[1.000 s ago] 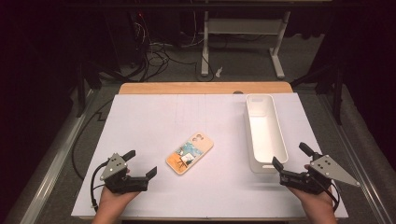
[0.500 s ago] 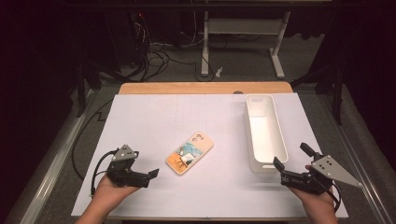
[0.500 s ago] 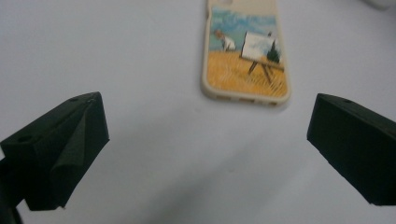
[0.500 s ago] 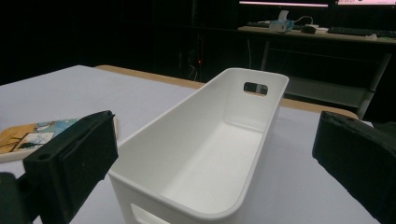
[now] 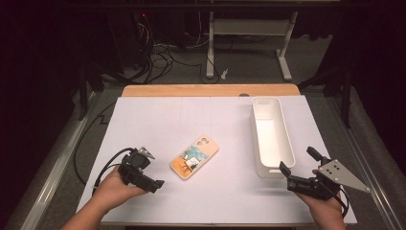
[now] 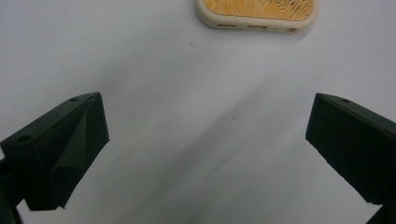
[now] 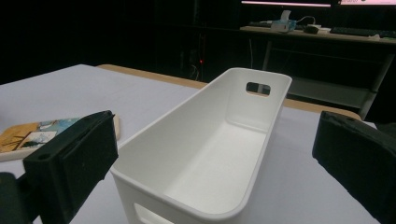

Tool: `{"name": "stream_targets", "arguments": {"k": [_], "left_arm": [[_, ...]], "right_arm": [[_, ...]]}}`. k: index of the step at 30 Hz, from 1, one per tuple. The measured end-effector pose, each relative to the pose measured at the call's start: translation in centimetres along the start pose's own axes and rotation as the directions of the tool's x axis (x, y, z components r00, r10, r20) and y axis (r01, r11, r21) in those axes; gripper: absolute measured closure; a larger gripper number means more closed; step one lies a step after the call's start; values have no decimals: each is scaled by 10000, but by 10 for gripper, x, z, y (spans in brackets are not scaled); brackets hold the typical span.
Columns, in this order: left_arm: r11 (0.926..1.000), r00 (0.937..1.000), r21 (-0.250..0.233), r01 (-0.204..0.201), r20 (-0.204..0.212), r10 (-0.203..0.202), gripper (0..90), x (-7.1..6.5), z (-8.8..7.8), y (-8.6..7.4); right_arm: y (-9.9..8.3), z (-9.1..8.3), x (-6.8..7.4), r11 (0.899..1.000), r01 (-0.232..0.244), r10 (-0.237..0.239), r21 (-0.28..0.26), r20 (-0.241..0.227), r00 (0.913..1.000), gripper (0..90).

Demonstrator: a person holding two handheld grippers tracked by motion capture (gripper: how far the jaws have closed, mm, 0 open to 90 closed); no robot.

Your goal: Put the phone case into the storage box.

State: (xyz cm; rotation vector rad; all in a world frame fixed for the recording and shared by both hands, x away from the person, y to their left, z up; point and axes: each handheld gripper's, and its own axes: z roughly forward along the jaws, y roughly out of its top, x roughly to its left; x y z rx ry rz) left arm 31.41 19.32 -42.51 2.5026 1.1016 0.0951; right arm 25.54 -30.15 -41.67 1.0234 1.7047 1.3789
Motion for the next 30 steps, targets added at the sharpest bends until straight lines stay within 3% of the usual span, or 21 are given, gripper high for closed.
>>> {"name": "stream_targets", "arguments": {"k": [8,23,30], "left_arm": [[9999,9999,107,-112,121,111,2,-5,5,23],[9957,9960,327,-868,233,860,2,-23,29,77],[9939,9948,501,-983,311,968,2,-27,45,99]], "right_arm": [[0,0,0,10000,-10,10,-3,-22,10000,6],[0,0,0,10000,16,-16,-27,-80,10000,5],[0,0,-1,10000,-7,7,-33,-65,10000,5]]}}
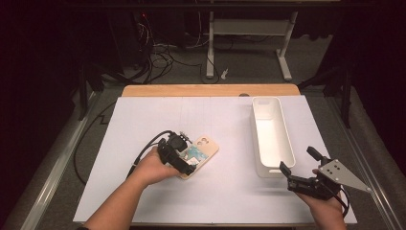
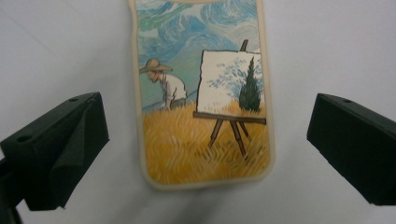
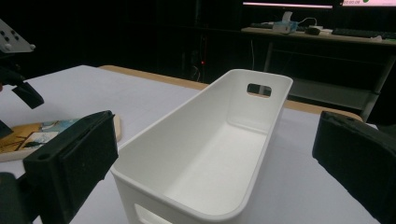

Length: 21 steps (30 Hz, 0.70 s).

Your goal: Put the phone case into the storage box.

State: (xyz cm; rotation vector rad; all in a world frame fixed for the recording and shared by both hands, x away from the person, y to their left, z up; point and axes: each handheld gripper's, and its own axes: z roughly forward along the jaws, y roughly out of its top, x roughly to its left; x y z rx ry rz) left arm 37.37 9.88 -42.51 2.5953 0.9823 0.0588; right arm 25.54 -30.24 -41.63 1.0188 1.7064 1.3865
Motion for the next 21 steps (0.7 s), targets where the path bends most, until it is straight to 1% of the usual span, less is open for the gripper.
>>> {"name": "stream_targets", "arguments": {"k": [6,11,14,16,18,21], "left_arm": [[9998,9999,161,-123,-7,123,2,1,13,13],[9994,10000,341,-93,-33,94,2,0,20,21],[9988,9999,456,-159,-50,162,2,-1,22,23],[9982,9996,563,-224,-178,235,2,-1,24,24],[9979,9996,623,-191,-189,203,2,0,27,25],[9960,9995,873,-210,-212,230,2,1,31,25]], "right_arm": [[0,1,0,10000,-33,33,-19,-25,10000,5],[0,1,0,10000,-20,20,-29,-27,10000,5],[0,1,-1,10000,-57,57,-35,-4,10000,5],[0,1,-1,10000,-57,57,-22,1,10000,5],[0,1,-1,10000,-50,50,-31,-14,10000,5],[0,1,-1,10000,-54,54,-36,-8,10000,5]]}}
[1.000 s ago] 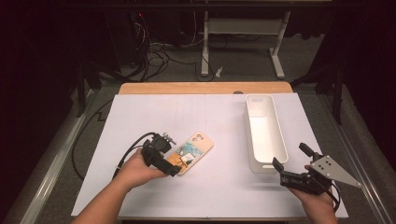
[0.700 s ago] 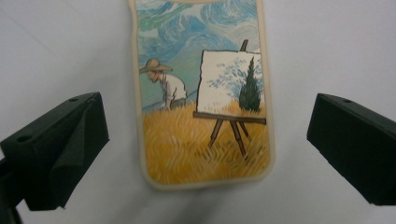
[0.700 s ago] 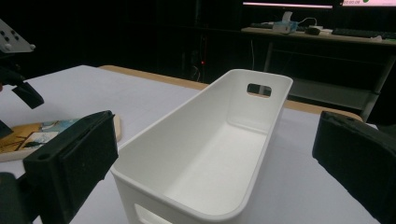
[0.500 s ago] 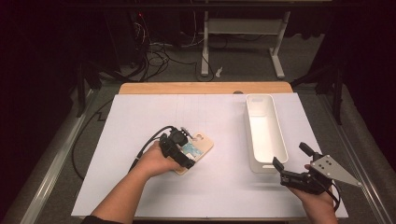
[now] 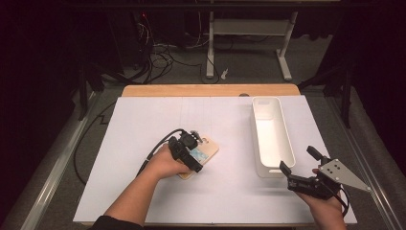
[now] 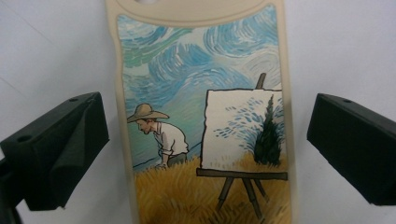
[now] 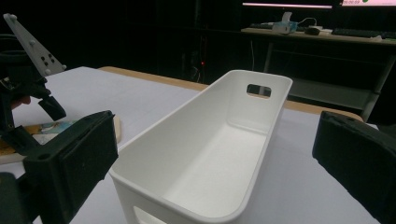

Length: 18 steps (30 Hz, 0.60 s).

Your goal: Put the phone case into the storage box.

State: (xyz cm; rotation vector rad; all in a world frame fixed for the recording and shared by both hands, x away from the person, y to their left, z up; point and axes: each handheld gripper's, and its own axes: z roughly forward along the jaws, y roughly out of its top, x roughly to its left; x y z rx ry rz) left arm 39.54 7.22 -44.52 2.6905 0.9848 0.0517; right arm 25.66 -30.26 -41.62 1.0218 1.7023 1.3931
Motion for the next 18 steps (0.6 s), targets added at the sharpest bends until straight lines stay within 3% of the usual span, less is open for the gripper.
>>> {"name": "stream_targets", "arguments": {"k": [7,18], "left_arm": [[9992,9998,352,-186,-79,189,2,-3,9,1],[9989,9997,405,-246,-45,248,16,-2,9,1]], "right_arm": [[0,0,0,10000,-4,4,15,0,10000,5],[0,2,1,10000,59,-59,37,-18,10000,5]]}}
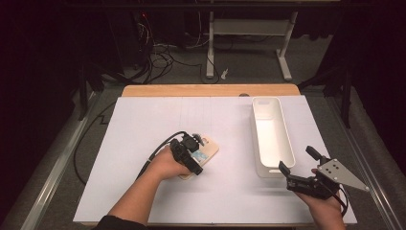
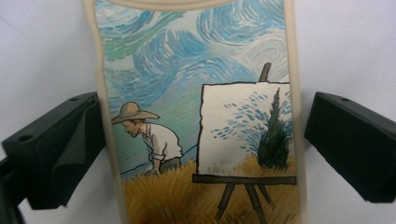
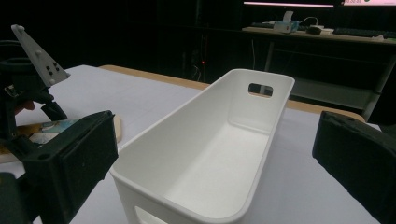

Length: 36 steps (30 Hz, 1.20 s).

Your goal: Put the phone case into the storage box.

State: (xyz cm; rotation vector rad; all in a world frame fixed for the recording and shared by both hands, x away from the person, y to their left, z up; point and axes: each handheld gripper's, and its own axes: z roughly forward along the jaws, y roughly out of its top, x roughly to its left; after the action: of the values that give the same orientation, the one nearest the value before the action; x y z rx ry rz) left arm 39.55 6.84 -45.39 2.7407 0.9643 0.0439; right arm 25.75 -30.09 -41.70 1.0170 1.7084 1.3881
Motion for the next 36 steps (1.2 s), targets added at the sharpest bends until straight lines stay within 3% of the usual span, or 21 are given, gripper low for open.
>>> {"name": "stream_targets", "arguments": {"k": [3,10,21,31,36], "left_arm": [[10000,10000,-75,29,21,-29,68,0,-2,-1],[9999,9999,66,132,-17,-132,96,-1,-2,1],[9999,9999,-8,169,-19,-169,109,-1,-3,0],[9988,9994,-366,332,92,-329,117,0,-6,-6],[9987,9994,-367,340,-41,-342,118,3,-9,-11]], "right_arm": [[0,0,0,10000,-51,51,-16,-1,10000,5],[0,0,0,10000,-40,40,-14,8,10000,5],[0,0,-1,10000,-35,35,-2,16,10000,6],[0,0,-1,10000,-67,67,-4,46,10000,6],[0,0,-1,10000,-44,44,11,51,10000,6]]}}
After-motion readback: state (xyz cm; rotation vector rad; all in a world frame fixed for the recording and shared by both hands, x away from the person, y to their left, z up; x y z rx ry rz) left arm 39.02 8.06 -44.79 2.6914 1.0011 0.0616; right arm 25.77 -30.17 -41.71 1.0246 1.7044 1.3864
